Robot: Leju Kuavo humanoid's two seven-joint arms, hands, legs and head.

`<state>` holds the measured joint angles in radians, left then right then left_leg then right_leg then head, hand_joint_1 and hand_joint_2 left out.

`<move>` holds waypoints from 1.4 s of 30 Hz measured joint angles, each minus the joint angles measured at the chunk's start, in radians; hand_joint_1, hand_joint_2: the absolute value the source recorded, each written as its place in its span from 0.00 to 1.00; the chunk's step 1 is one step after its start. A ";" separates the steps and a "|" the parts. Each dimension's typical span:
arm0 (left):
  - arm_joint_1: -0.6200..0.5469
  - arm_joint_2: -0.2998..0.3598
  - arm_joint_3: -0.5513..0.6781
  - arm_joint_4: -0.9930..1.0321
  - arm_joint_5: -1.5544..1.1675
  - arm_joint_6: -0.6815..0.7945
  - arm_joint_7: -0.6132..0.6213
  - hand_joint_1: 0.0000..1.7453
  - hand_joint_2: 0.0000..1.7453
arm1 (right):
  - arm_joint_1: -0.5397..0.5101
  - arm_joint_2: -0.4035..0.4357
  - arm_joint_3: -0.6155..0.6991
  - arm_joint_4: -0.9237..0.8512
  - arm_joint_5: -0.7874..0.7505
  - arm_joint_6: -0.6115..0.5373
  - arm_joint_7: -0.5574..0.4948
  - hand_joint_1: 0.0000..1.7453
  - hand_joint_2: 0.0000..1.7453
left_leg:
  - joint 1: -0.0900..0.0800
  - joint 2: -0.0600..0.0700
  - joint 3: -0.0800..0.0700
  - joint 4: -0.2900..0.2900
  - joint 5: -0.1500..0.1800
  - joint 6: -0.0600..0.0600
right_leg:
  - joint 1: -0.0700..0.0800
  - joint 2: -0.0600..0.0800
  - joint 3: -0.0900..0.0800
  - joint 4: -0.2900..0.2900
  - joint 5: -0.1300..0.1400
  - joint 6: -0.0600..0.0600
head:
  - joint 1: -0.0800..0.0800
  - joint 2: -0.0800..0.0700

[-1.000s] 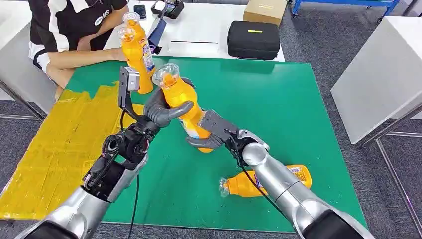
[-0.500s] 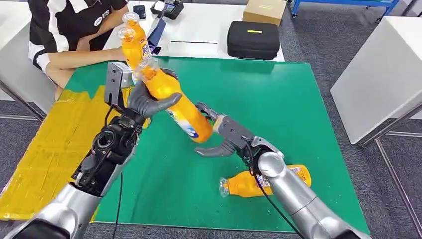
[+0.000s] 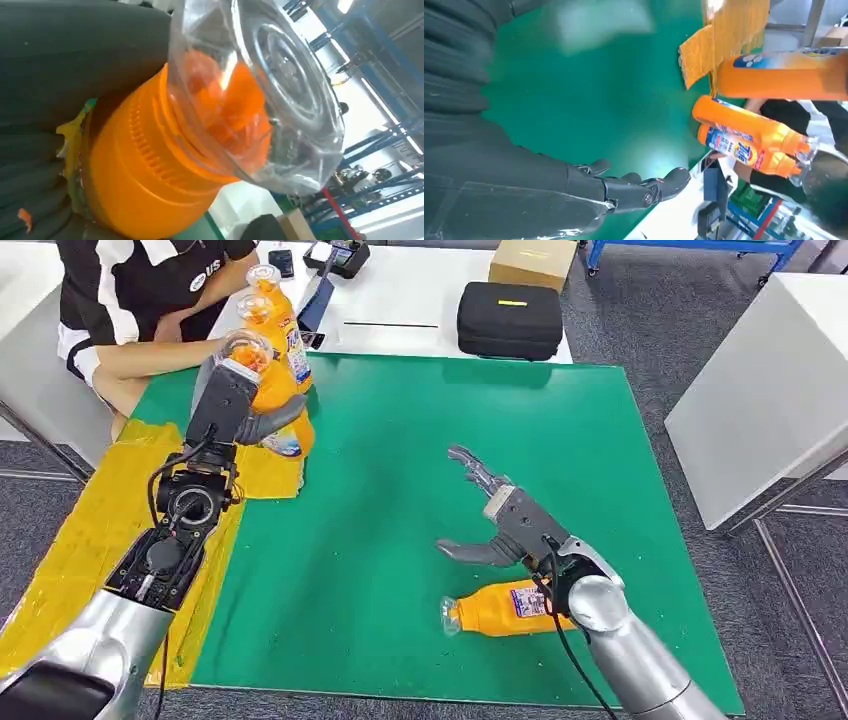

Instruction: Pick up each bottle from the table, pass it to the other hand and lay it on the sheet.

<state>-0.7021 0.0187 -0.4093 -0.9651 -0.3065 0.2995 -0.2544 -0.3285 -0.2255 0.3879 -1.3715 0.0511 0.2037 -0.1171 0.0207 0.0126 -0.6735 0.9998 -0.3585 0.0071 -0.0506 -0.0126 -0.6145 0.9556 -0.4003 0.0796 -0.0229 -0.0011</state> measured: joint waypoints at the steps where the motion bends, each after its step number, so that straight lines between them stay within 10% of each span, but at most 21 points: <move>1: 0.000 0.004 -0.004 0.000 -0.054 0.014 0.000 1.00 1.00 | 0.005 -0.004 -0.004 -0.009 0.000 0.000 0.000 0.00 1.00 | 0.000 0.000 0.000 0.000 0.000 0.000 | 0.000 0.000 0.000 0.000 0.000 0.000 | 0.000 0.000; 16: -0.001 0.070 -0.093 0.096 -0.781 -0.085 0.010 1.00 1.00 | 0.106 -0.035 -0.086 -0.093 0.092 0.014 -0.024 0.00 1.00 | 0.000 0.000 0.000 0.000 0.000 0.000 | 0.000 0.000 0.000 0.000 0.000 0.000 | 0.000 0.000; 42: -0.036 0.078 -0.157 0.377 -0.930 -0.246 -0.051 1.00 1.00 | 0.206 -0.035 -0.149 -0.177 0.229 0.031 -0.046 0.00 1.00 | 0.000 0.001 0.000 0.000 0.000 0.000 | 0.000 0.000 0.000 0.000 0.000 0.000 | 0.000 0.000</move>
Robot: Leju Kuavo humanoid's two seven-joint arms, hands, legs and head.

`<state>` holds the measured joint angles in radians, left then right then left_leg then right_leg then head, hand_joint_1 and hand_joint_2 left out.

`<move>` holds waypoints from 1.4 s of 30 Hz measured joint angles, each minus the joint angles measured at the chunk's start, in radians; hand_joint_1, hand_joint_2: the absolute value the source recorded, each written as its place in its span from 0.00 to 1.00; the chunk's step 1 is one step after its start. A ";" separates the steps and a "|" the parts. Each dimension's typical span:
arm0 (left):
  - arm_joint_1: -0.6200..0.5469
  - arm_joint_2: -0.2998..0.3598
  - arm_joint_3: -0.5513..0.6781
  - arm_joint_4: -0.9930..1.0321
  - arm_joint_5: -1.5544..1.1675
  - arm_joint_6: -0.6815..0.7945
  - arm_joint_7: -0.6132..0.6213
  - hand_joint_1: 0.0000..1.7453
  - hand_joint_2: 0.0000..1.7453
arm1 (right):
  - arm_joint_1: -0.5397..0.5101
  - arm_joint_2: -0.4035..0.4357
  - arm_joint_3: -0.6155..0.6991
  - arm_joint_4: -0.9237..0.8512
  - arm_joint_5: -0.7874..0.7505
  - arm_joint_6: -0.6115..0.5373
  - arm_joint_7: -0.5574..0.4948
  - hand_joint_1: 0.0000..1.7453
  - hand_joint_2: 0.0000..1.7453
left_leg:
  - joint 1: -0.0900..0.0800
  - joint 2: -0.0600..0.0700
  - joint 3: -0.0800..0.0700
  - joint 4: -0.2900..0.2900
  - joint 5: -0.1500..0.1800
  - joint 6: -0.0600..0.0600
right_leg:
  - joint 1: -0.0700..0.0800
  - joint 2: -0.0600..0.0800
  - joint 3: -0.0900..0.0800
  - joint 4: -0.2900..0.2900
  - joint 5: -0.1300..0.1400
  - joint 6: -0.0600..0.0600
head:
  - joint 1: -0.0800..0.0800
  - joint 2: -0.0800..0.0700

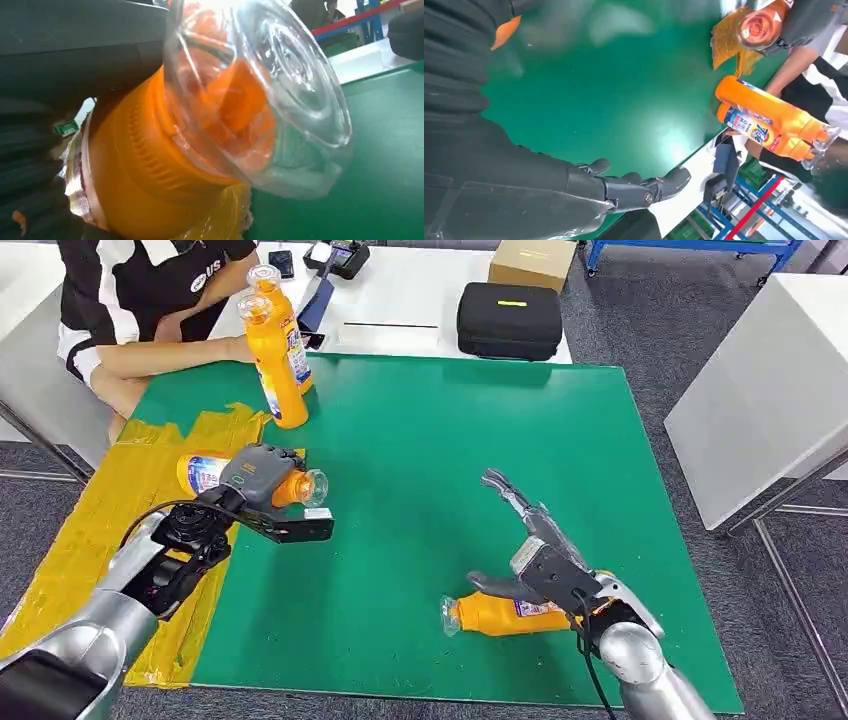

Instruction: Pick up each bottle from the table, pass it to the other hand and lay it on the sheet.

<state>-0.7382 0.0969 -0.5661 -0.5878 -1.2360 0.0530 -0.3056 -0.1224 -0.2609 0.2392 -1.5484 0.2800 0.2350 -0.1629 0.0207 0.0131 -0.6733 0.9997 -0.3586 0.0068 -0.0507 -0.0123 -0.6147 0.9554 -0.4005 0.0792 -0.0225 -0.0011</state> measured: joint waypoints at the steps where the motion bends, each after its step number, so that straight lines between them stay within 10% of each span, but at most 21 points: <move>1: 0.000 0.000 -0.001 0.004 0.000 0.000 0.000 1.00 1.00 | 0.001 0.000 0.000 -0.002 0.000 0.000 0.000 0.00 1.00 | 0.000 0.000 0.000 0.000 0.000 0.000 | 0.000 0.000 0.000 0.000 0.000 0.000 | 0.000 0.000; 11: -0.031 -0.006 -0.018 0.092 -0.076 -0.071 0.139 1.00 1.00 | 0.013 -0.008 0.003 -0.042 0.139 0.000 -0.006 0.00 1.00 | 0.000 0.000 0.000 0.000 0.000 0.000 | 0.000 0.001 0.000 0.000 0.000 0.000 | 0.000 0.000; 12: -0.036 -0.008 -0.019 0.106 -0.087 -0.074 0.159 0.60 1.00 | 0.014 -0.010 0.005 -0.048 0.153 0.000 -0.006 0.00 1.00 | 0.000 0.000 0.000 0.000 0.000 0.000 | 0.000 0.001 0.000 0.000 0.000 0.000 | 0.000 0.000; 13: -0.041 -0.008 -0.020 0.118 -0.096 -0.074 0.175 0.00 1.00 | 0.015 -0.012 0.005 -0.054 0.168 0.000 -0.006 0.00 1.00 | 0.000 0.000 0.000 0.000 0.000 0.000 | 0.000 0.000 0.000 0.000 0.000 0.000 | 0.000 0.000; 21: -0.047 -0.019 -0.024 0.175 -0.146 -0.019 0.293 0.00 1.00 | 0.030 -0.023 0.014 -0.098 0.274 -0.005 0.000 0.00 1.00 | 0.000 0.000 0.000 0.000 0.000 0.000 | 0.000 0.000 0.000 0.000 0.000 0.000 | 0.000 0.000; 22: -0.047 -0.021 -0.024 0.180 -0.147 -0.018 0.294 0.00 0.00 | 0.030 -0.024 0.016 -0.101 0.281 -0.005 0.000 0.00 1.00 | 0.000 0.000 0.000 0.000 0.000 0.000 | 0.000 0.000 0.000 0.000 0.000 0.000 | 0.000 0.000; 33: -0.026 -0.026 0.045 0.213 -0.112 -0.016 0.289 0.00 0.00 | 0.012 -0.091 0.024 -0.132 0.407 0.025 -0.011 0.00 1.00 | 0.000 0.000 0.000 0.000 0.000 0.000 | 0.000 0.000 0.000 0.000 0.000 0.000 | 0.000 0.000; 34: -0.022 -0.026 0.055 0.214 -0.092 -0.008 0.278 0.00 0.00 | 0.012 -0.098 0.024 -0.137 0.422 0.025 -0.011 0.00 0.00 | 0.000 0.000 0.000 0.000 0.000 0.000 | 0.000 0.000 0.000 0.000 0.000 0.000 | 0.000 0.000; 42: 0.012 -0.058 0.261 0.186 0.205 -0.016 0.049 0.00 0.00 | 0.076 -0.162 -0.027 -0.218 0.573 0.041 0.008 0.00 0.00 | 0.000 0.000 0.000 0.000 0.000 0.000 | 0.000 0.000 0.000 0.000 0.000 0.000 | 0.000 0.000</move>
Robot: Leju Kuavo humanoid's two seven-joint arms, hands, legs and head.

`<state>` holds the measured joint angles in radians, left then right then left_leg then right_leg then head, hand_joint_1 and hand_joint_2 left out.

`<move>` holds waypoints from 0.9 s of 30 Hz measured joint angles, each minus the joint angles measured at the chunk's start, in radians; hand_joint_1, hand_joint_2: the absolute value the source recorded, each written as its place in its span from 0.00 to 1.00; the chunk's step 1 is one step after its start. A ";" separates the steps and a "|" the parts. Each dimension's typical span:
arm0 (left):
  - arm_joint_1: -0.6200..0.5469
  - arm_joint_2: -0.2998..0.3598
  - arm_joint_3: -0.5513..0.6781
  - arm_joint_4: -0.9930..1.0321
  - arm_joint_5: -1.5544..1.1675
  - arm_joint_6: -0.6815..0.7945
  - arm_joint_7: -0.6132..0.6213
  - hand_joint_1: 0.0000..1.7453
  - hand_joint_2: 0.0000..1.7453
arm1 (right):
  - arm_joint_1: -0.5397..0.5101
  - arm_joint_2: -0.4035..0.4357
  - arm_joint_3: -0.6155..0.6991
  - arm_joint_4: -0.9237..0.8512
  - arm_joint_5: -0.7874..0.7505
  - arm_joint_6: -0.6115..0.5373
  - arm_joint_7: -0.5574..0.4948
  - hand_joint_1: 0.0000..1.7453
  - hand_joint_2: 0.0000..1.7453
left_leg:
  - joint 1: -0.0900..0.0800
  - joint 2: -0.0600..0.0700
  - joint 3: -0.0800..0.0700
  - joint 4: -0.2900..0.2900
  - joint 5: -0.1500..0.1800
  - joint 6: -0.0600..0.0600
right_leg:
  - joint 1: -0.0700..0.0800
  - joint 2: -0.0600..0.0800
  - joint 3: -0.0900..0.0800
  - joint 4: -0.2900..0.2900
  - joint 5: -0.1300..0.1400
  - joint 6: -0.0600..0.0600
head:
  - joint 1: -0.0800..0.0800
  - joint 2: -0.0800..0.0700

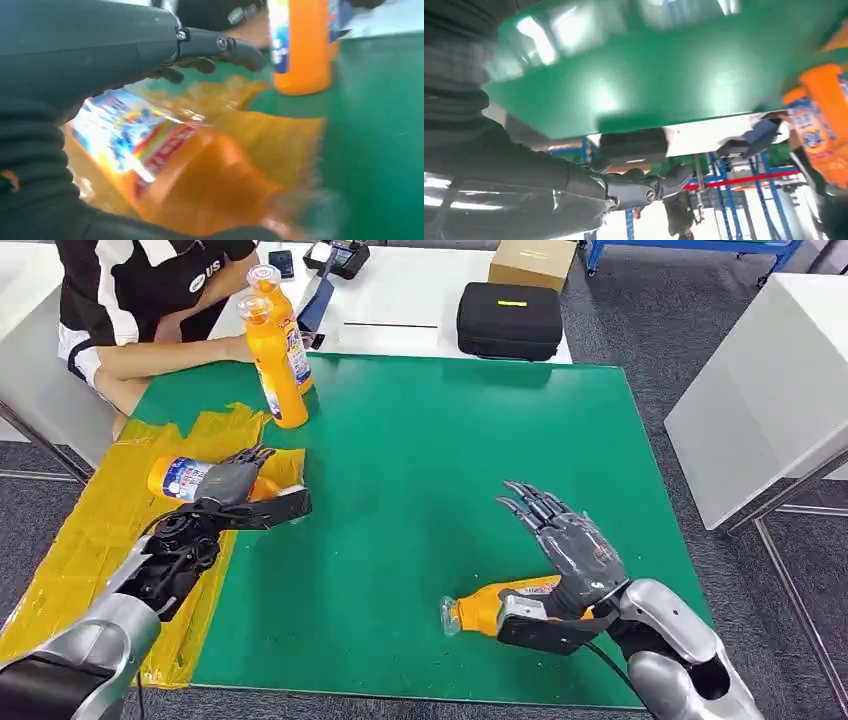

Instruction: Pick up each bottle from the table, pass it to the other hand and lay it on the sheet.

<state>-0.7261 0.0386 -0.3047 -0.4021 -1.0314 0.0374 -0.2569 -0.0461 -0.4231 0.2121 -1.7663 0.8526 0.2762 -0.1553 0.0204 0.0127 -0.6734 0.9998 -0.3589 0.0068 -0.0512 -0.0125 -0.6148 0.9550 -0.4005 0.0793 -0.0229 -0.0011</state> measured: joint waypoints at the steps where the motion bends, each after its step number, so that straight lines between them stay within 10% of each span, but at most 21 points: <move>1: 0.008 -0.006 0.029 -0.015 0.035 -0.006 -0.028 0.00 0.00 | 0.013 -0.008 -0.013 -0.014 0.008 0.005 0.000 0.00 0.00 | 0.000 0.000 0.000 0.000 0.000 0.000 | 0.000 0.000 0.000 0.000 0.000 0.000 | 0.000 0.000; 2: 0.019 -0.016 0.059 -0.039 0.074 -0.015 -0.058 0.00 1.00 | 0.027 -0.018 -0.027 -0.028 0.015 0.010 -0.001 0.00 0.00 | 0.000 0.000 0.000 0.000 0.000 0.000 | 0.000 0.000 0.000 0.000 0.000 0.000 | 0.000 0.000; 18: 0.188 -0.107 0.135 -0.429 0.292 -0.069 -0.133 0.00 1.00 | 0.208 -0.081 -0.162 -0.116 0.078 0.032 0.004 0.00 0.00 | 0.000 0.000 0.000 0.000 -0.001 0.000 | 0.000 0.000 0.000 0.000 0.000 0.000 | 0.000 0.000; 19: 0.191 -0.108 0.135 -0.436 0.296 -0.069 -0.133 0.00 1.00 | 0.210 -0.082 -0.164 -0.117 0.078 0.032 0.004 0.00 1.00 | 0.000 0.000 0.000 0.000 -0.001 0.000 | 0.000 0.000 0.000 0.000 0.000 0.000 | 0.000 0.000; 27: 0.224 -0.124 0.174 -0.516 0.618 -0.216 -0.159 0.00 1.00 | 0.223 -0.072 -0.170 -0.109 0.133 0.005 0.026 0.00 1.00 | 0.000 0.000 0.000 0.000 -0.001 0.000 | 0.000 0.001 0.000 0.000 0.000 0.000 | 0.000 0.000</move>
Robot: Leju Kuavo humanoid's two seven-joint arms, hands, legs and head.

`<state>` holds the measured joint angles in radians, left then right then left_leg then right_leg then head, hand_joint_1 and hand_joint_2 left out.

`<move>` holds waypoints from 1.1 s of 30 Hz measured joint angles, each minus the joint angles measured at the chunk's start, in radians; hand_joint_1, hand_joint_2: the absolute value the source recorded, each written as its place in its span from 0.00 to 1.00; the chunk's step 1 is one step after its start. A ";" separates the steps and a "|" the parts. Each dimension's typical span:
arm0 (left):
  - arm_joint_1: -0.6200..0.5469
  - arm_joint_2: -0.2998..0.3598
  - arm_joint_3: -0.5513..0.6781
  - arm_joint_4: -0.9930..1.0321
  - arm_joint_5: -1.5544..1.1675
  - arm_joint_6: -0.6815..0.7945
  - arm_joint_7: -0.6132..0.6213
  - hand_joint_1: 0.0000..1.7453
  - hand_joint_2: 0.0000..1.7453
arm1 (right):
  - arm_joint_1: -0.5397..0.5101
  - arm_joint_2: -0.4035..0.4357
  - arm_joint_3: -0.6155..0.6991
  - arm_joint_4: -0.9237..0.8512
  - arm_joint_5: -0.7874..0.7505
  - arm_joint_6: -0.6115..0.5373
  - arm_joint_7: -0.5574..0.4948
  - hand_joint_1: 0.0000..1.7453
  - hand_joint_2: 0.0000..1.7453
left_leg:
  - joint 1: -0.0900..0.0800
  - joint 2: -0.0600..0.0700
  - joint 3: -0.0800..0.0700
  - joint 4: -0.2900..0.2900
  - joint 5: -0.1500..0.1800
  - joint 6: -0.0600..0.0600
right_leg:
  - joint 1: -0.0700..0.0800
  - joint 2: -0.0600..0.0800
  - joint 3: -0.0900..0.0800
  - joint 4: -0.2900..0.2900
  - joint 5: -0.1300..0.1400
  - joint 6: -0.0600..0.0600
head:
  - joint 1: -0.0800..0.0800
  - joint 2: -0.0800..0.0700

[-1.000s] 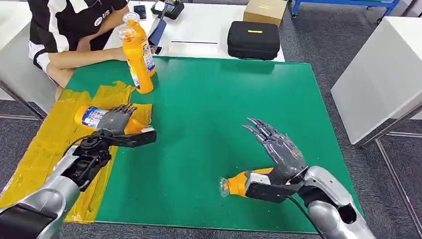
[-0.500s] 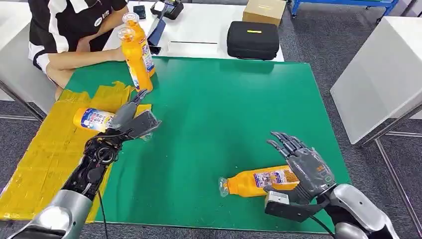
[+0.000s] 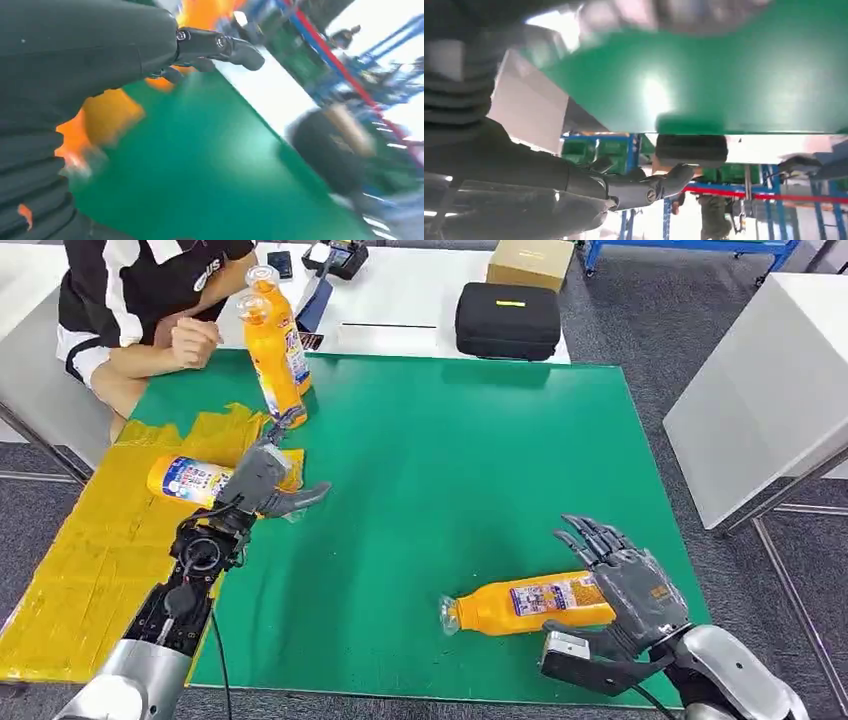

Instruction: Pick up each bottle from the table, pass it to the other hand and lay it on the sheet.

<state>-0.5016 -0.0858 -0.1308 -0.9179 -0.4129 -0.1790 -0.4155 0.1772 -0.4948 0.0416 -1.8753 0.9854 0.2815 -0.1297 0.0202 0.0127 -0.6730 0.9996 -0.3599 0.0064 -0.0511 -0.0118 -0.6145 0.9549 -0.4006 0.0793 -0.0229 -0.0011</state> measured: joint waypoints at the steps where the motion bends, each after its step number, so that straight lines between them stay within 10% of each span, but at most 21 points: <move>1: 0.006 -0.001 0.006 -0.016 0.037 -0.013 -0.006 0.00 1.00 | -0.001 0.005 0.002 0.006 0.007 0.000 0.006 0.00 1.00 | 0.000 0.000 0.000 0.000 0.000 0.000 | 0.000 0.000 0.000 0.000 0.000 0.000 | 0.000 0.000; 33: 0.028 0.009 -0.008 -0.206 0.427 -0.175 0.124 0.00 1.00 | -0.026 0.119 0.014 0.222 0.071 0.042 0.088 0.00 1.00 | 0.000 0.000 0.000 0.000 0.000 0.000 | 0.000 0.000 0.000 0.000 0.000 0.000 | 0.000 0.000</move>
<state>-0.4736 -0.0771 -0.1385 -1.1242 0.0137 -0.3536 -0.2914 0.1509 -0.3761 0.0553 -1.6537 1.0559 0.3235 -0.0420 0.0204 0.0127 -0.6730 0.9995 -0.3599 0.0063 -0.0511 -0.0122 -0.6144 0.9548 -0.4008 0.0792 -0.0229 -0.0011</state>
